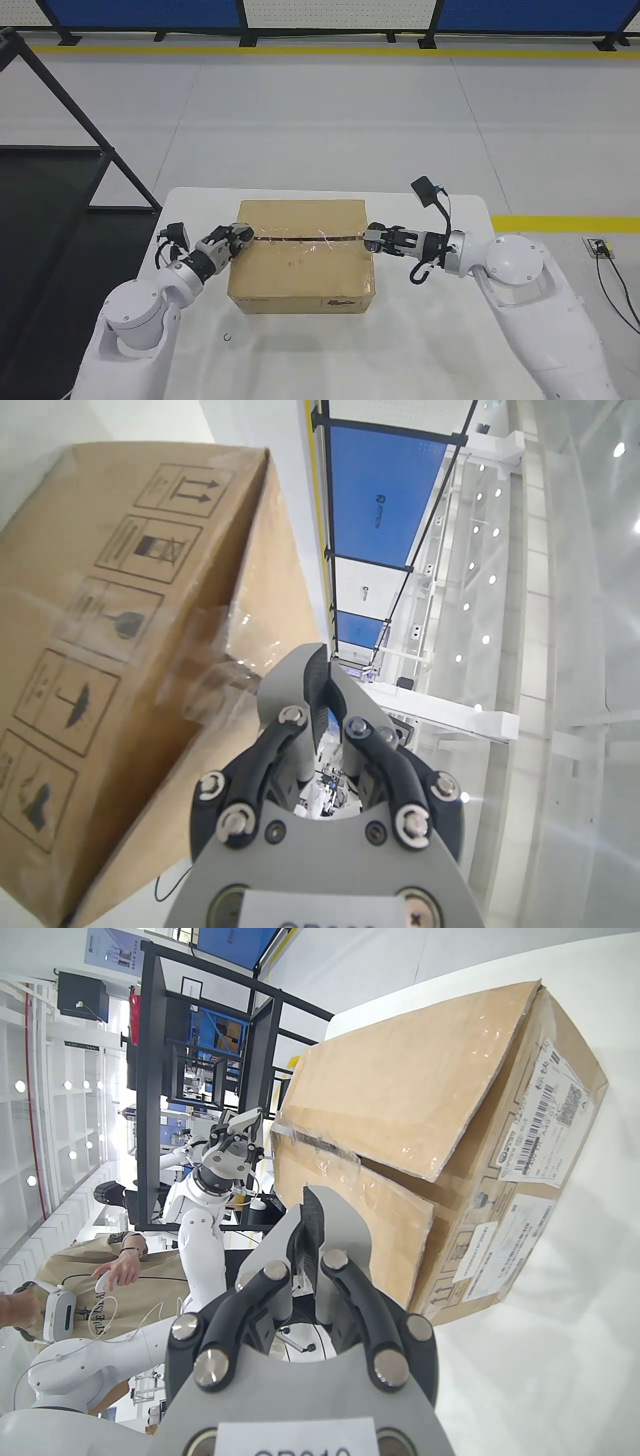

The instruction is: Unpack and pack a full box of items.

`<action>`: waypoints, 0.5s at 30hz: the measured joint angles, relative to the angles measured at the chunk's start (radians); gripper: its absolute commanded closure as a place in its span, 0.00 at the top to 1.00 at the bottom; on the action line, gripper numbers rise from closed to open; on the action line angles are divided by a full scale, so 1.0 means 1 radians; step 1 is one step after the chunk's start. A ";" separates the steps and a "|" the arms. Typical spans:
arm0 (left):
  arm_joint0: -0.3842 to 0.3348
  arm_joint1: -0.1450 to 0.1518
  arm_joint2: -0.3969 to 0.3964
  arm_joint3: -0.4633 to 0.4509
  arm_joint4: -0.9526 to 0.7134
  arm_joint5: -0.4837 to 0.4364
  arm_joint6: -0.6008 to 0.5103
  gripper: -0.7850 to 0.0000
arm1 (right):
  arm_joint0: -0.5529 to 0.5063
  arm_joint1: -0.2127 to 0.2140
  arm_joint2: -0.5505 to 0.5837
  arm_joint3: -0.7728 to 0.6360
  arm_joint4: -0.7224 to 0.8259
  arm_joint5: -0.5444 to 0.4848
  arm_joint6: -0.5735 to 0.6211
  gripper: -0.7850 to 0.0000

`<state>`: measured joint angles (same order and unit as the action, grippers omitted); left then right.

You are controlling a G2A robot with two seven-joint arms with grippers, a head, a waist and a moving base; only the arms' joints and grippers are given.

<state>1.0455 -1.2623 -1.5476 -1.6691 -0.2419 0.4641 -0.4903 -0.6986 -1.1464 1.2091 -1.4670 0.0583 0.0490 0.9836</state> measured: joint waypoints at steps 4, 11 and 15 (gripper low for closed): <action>-0.011 -0.001 0.022 0.033 0.012 -0.019 0.042 0.00 | 0.000 0.000 0.000 0.000 0.000 0.000 0.000 0.00; -0.016 0.001 0.049 0.056 0.023 -0.025 0.049 0.00 | 0.000 0.000 0.000 0.000 0.000 0.000 0.000 0.00; -0.009 0.004 0.047 0.060 0.023 -0.027 0.051 0.00 | 0.000 0.000 0.000 0.000 0.000 0.000 0.000 0.00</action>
<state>1.0364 -1.2587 -1.5004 -1.6093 -0.2188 0.4372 -0.4393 -0.6986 -1.1464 1.2091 -1.4670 0.0583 0.0490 0.9836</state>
